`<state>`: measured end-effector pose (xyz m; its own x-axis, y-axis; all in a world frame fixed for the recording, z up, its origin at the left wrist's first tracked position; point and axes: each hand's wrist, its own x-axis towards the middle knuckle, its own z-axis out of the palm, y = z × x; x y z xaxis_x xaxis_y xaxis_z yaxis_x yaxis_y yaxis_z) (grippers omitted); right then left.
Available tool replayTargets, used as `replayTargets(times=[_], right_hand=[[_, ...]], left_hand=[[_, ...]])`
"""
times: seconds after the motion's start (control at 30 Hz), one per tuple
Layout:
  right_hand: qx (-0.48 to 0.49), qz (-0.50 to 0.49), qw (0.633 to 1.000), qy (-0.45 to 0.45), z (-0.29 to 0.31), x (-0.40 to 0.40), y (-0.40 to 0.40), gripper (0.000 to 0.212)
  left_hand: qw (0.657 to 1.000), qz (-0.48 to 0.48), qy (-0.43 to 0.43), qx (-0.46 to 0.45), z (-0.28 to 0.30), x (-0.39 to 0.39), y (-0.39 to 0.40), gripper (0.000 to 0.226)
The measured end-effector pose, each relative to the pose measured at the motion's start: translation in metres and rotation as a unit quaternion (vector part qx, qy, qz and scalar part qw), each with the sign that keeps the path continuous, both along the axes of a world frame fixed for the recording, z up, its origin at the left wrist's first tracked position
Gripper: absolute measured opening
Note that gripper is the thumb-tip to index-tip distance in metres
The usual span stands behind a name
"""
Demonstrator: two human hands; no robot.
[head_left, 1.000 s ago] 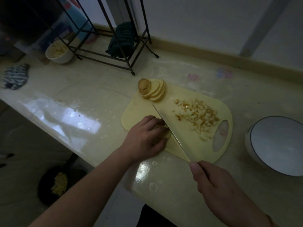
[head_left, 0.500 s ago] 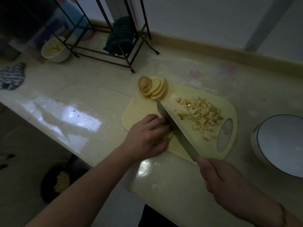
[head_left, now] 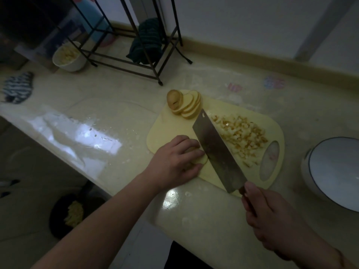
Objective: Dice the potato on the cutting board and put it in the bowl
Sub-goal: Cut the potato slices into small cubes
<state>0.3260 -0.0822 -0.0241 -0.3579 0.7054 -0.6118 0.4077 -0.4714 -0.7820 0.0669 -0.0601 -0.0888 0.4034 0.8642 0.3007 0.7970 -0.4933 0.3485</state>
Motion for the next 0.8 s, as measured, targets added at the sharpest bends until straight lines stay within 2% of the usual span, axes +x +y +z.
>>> replayTargets(times=[0.1, 0.17, 0.2, 0.27, 0.37, 0.5, 0.63, 0.73, 0.8], right_hand=[[-0.06, -0.024, 0.998, 0.015, 0.003, 0.0, 0.003, 0.051], [-0.056, -0.019, 0.998, 0.008, 0.004, 0.003, 0.005, 0.053], [-0.036, -0.003, 0.999, -0.004, 0.004, 0.004, 0.006, 0.058], [0.065, 0.056, 0.994, -0.066, 0.002, 0.007, 0.006, 0.069], [0.194, 0.115, 0.965, -0.134, 0.003, 0.003, 0.0, 0.064], [0.23, 0.147, 0.947, -0.172, 0.003, -0.007, -0.011, 0.057], [0.257, 0.156, 0.93, -0.212, -0.006, -0.012, -0.022, 0.065], [0.274, 0.139, 0.932, -0.191, -0.01, -0.007, -0.018, 0.073], [0.26, 0.129, 0.943, -0.164, -0.007, -0.002, -0.008, 0.071]], left_hand=[[1.0, -0.006, 0.005, -0.008, 0.001, -0.002, 0.0, 0.029], [1.0, -0.01, 0.005, -0.01, 0.002, -0.003, 0.0, 0.029], [1.0, -0.012, 0.007, -0.009, 0.003, -0.002, 0.0, 0.029], [1.0, -0.018, 0.018, -0.005, 0.004, -0.001, 0.001, 0.029], [0.999, -0.021, 0.024, 0.005, 0.005, 0.0, 0.001, 0.028], [1.0, -0.014, 0.019, 0.012, 0.005, 0.002, -0.003, 0.025], [0.999, 0.004, 0.026, 0.021, 0.001, 0.004, -0.006, 0.023], [0.999, 0.014, 0.025, 0.025, 0.001, 0.006, -0.007, 0.023], [0.999, 0.015, 0.023, 0.028, 0.0, 0.007, -0.007, 0.023]])
